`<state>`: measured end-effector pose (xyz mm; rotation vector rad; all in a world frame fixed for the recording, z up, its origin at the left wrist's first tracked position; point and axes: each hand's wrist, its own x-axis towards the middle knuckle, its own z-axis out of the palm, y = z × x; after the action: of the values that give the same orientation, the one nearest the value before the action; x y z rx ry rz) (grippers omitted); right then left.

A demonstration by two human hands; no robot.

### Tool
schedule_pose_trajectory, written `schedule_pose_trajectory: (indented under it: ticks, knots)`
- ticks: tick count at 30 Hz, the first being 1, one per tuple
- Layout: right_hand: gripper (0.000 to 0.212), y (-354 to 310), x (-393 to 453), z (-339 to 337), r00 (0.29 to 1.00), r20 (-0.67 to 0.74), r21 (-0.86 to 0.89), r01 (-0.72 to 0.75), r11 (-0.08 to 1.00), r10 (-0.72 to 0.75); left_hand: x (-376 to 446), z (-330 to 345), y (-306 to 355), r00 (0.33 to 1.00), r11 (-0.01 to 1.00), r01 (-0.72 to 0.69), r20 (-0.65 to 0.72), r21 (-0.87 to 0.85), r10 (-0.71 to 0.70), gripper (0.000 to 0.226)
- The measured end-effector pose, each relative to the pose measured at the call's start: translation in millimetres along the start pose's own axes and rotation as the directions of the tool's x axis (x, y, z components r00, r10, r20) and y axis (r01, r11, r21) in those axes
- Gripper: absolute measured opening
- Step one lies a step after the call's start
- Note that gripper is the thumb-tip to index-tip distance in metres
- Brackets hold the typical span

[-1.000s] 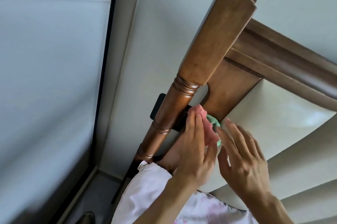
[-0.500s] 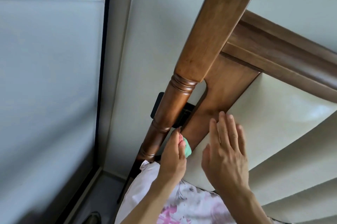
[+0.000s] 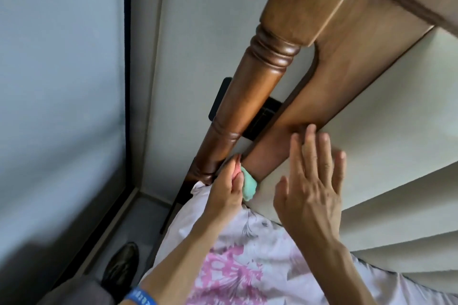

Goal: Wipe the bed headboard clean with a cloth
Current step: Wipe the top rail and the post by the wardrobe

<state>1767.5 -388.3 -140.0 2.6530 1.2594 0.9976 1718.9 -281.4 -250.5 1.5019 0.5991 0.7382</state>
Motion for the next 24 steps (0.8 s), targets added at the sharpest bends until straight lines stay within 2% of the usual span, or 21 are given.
schedule_pose_trajectory:
  ticks: [2,5,7,10,12,14,17,19,21,23,24]
  knots:
    - [0.083,-1,0,4,1.000,-0.019,0.009,-0.023,1.000,0.023,2,2,0,0.999,0.996,0.047,-0.020,-0.080,-0.049,0.040]
    - [0.082,-4,0,10,0.998,-0.047,0.002,-0.052,0.999,0.052,14,14,18,0.997,0.981,-0.046,-0.063,-0.189,0.035,0.044]
    - [0.081,-6,-1,15,0.997,-0.057,-0.028,-0.052,0.998,0.051,15,20,10,0.998,0.971,-0.052,-0.049,-0.232,0.042,0.046]
    - [0.076,-8,-2,21,0.993,-0.102,-0.043,-0.062,0.997,0.057,6,17,-21,0.995,0.962,0.097,-0.005,-0.254,-0.102,0.047]
    - [0.077,-8,-3,23,0.991,-0.107,-0.033,-0.080,0.996,0.076,-1,13,-38,0.979,0.963,0.191,-0.034,-0.190,-0.201,0.045]
    - [0.077,-8,-2,23,0.991,-0.109,-0.012,-0.085,0.996,0.083,2,12,-45,0.968,0.963,0.228,-0.071,-0.146,-0.240,0.038]
    - [0.076,-7,-2,21,0.994,-0.085,-0.005,-0.070,0.998,0.069,6,17,-36,0.941,0.925,0.307,-0.072,-0.225,-0.330,0.024]
    - [0.074,-6,-2,18,0.994,-0.085,0.014,-0.073,0.997,0.074,4,20,-15,0.969,0.957,0.201,-0.102,-0.211,-0.226,0.031]
    - [0.074,-6,-3,16,0.996,-0.068,0.026,-0.063,0.998,0.064,5,23,13,0.990,0.963,0.043,-0.122,-0.268,-0.078,0.044]
    - [0.077,-3,-2,16,0.997,-0.052,0.030,-0.049,0.998,0.051,13,28,29,0.984,0.967,-0.115,-0.160,-0.228,0.079,0.047]
    - [0.078,-3,-3,15,0.998,-0.042,0.031,-0.042,0.999,0.043,15,28,30,0.980,0.966,-0.151,-0.162,-0.210,0.118,0.048]
